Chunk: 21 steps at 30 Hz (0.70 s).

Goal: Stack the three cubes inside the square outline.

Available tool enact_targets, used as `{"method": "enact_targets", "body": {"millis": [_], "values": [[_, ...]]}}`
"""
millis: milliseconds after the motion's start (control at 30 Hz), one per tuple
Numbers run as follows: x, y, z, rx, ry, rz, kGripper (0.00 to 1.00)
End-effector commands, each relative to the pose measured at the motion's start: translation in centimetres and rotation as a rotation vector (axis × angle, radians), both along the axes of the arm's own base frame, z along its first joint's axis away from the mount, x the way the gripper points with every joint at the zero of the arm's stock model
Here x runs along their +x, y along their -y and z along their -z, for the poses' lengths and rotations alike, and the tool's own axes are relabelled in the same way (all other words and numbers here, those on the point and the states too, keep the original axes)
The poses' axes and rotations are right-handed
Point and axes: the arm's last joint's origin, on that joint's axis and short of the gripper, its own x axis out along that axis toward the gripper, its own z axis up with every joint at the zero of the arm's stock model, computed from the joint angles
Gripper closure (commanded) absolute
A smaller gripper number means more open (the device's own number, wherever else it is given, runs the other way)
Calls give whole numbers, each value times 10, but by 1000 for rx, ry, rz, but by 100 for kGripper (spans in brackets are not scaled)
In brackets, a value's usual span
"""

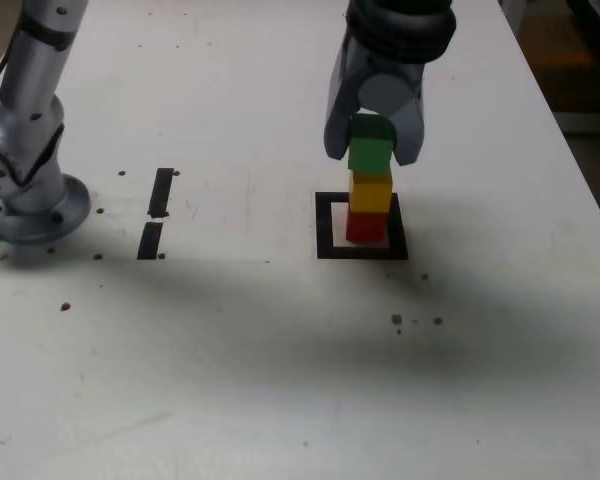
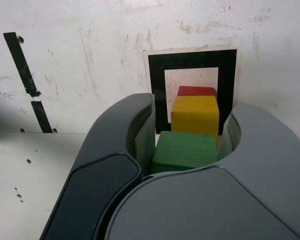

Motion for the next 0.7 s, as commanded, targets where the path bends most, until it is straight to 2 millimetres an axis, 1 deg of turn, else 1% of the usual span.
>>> {"method": "enact_targets", "body": {"millis": [0, 100, 200, 300, 367, 433, 467, 567, 667], "values": [[3, -1, 7, 5, -15, -3, 90], [7, -1, 12, 3, -17, -4, 90], [9, 0, 15, 1, -20, -4, 88], [9, -1, 16, 0, -25, -4, 82], [8, -1, 16, 0, -27, -4, 76], [8, -2, 16, -1, -30, -4, 66], [8, -2, 16, -1, -31, -4, 59], [7, -2, 17, -5, -35, -3, 33], [7, -1, 18, -12, -36, -2, 11]]}}
